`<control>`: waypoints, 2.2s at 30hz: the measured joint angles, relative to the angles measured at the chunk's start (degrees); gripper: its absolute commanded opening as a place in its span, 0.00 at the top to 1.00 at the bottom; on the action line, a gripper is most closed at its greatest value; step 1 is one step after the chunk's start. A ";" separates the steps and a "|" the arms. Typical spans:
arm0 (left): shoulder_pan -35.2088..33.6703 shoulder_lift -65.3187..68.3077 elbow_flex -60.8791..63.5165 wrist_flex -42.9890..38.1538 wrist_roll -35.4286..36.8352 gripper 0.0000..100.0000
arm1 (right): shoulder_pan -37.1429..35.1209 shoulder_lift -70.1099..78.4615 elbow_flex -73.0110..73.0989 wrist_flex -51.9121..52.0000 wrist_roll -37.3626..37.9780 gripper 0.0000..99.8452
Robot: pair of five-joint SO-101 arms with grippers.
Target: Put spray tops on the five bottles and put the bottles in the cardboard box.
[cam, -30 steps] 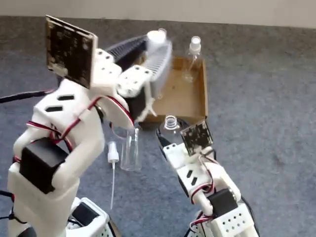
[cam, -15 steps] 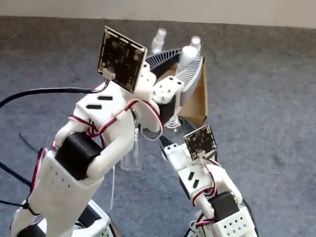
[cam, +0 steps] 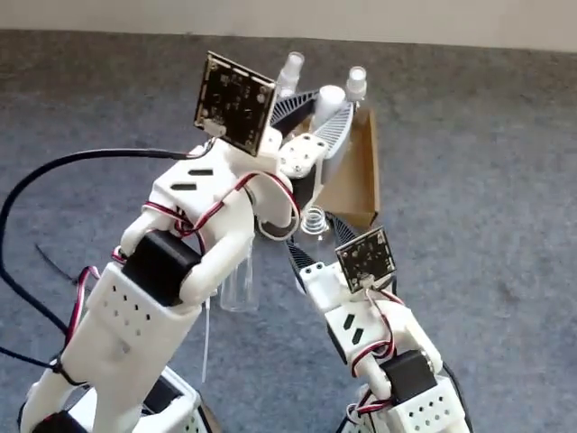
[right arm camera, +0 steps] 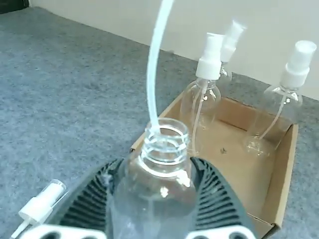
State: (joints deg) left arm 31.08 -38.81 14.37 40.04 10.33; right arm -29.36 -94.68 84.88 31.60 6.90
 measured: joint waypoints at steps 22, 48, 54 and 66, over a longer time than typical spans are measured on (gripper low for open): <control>0.09 -13.45 23.56 -0.18 0.18 0.81 | 0.00 -0.09 0.00 -0.09 0.00 1.00; -12.13 -11.69 24.00 5.63 -10.02 0.86 | 0.00 -0.09 0.09 5.27 0.00 1.00; -7.47 -11.34 23.82 5.63 -10.55 0.86 | 0.00 -0.09 0.09 5.27 0.00 1.00; -1.41 -11.08 23.74 7.56 -10.55 0.86 | 0.00 0.00 0.09 5.54 0.00 1.00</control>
State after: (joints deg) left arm 29.67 -49.89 38.11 47.60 -0.22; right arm -29.36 -94.68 84.97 37.14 6.90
